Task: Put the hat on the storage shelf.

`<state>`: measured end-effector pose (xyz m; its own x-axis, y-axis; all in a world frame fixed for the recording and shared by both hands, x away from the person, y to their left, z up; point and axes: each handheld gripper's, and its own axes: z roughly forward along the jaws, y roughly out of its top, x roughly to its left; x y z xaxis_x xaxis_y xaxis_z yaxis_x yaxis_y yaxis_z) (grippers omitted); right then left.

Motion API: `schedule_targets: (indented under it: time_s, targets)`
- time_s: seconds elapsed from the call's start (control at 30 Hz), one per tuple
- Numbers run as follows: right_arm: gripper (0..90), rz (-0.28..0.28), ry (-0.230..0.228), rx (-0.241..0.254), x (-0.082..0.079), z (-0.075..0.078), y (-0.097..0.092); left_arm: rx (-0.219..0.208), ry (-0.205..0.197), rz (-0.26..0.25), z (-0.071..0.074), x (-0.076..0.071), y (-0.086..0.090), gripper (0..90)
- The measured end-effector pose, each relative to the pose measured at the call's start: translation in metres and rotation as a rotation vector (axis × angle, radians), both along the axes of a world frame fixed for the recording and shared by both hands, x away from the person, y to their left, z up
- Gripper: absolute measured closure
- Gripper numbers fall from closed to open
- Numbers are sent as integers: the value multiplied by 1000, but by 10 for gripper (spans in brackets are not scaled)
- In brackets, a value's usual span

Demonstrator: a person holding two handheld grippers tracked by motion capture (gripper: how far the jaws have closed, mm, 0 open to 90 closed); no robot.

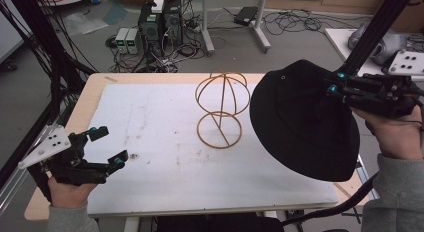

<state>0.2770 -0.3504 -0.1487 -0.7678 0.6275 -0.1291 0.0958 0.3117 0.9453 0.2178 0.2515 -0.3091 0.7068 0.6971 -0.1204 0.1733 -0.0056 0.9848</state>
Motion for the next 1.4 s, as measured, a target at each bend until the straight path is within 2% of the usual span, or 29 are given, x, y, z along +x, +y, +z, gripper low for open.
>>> schedule_targets:
  time_s: [0.13,0.37,0.5,0.7,0.8,0.97,1.1,1.4]
  targets:
    - [804,26,-8,10,1,11,1,3,4,-5,-1,1,-2,17]
    - [805,31,-21,-1,4,23,6,1,1,-6,0,0,-2,17]
    - [806,33,-37,-9,9,28,10,3,2,-5,0,0,-2,17]
    - [806,37,-49,3,14,31,18,2,1,-7,0,0,-3,17]
    - [806,48,-59,3,19,34,26,3,-1,-9,1,-1,-3,17]
    - [805,64,-76,30,28,35,37,5,-1,-7,0,-3,-3,17]
    - [805,90,-77,25,40,33,54,9,0,-2,0,-6,-3,17]
    - [805,130,-87,15,57,29,84,10,-1,9,-1,-15,-2,17]
